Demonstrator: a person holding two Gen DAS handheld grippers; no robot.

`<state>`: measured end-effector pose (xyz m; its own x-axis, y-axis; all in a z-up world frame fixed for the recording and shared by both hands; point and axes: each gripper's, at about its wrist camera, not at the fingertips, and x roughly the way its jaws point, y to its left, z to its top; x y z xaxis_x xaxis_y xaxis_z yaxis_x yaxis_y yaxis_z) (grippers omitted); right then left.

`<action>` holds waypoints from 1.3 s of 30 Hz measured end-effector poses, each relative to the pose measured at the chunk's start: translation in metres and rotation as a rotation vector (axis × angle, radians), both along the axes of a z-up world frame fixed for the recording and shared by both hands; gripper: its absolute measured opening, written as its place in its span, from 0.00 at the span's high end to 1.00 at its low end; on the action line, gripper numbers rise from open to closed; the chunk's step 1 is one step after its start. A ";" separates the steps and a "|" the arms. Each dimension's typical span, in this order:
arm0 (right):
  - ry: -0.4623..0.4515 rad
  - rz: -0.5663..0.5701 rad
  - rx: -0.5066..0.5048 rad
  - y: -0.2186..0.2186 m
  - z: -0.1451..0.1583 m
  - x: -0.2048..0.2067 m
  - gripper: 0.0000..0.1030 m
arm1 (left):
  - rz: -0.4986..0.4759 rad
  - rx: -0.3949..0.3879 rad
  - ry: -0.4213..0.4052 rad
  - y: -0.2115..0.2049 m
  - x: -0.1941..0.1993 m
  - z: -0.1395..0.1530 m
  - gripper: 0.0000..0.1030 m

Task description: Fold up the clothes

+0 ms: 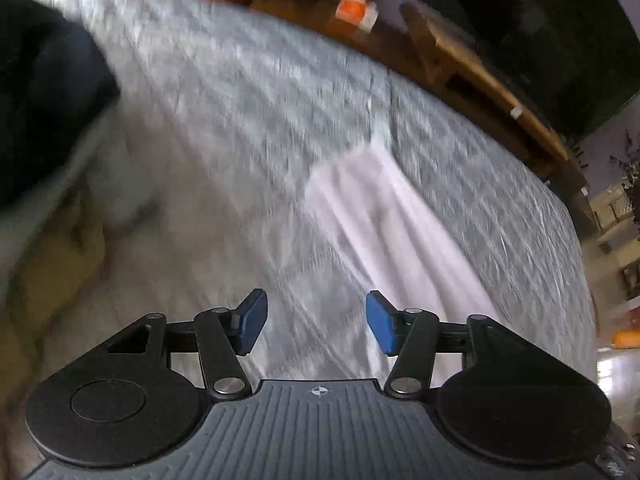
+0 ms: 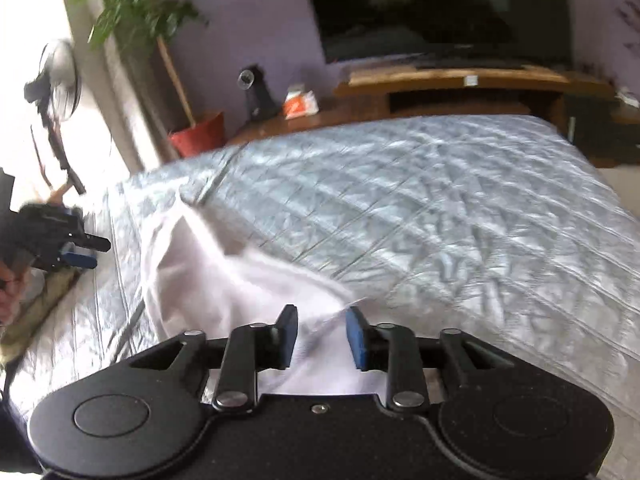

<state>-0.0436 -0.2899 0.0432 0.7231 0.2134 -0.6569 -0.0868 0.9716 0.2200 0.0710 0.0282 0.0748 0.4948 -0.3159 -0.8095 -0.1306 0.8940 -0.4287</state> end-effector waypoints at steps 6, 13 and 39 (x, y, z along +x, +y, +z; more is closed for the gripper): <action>-0.082 0.180 -0.199 0.082 0.025 0.030 0.65 | 0.101 0.037 -0.219 0.023 0.009 0.056 0.34; -0.121 0.406 -0.394 0.205 0.015 0.080 0.56 | 0.254 0.040 -0.231 0.076 0.014 0.068 0.31; -0.055 0.566 -0.580 0.336 -0.042 0.184 0.93 | 0.352 -0.169 -0.212 0.122 0.021 0.067 0.26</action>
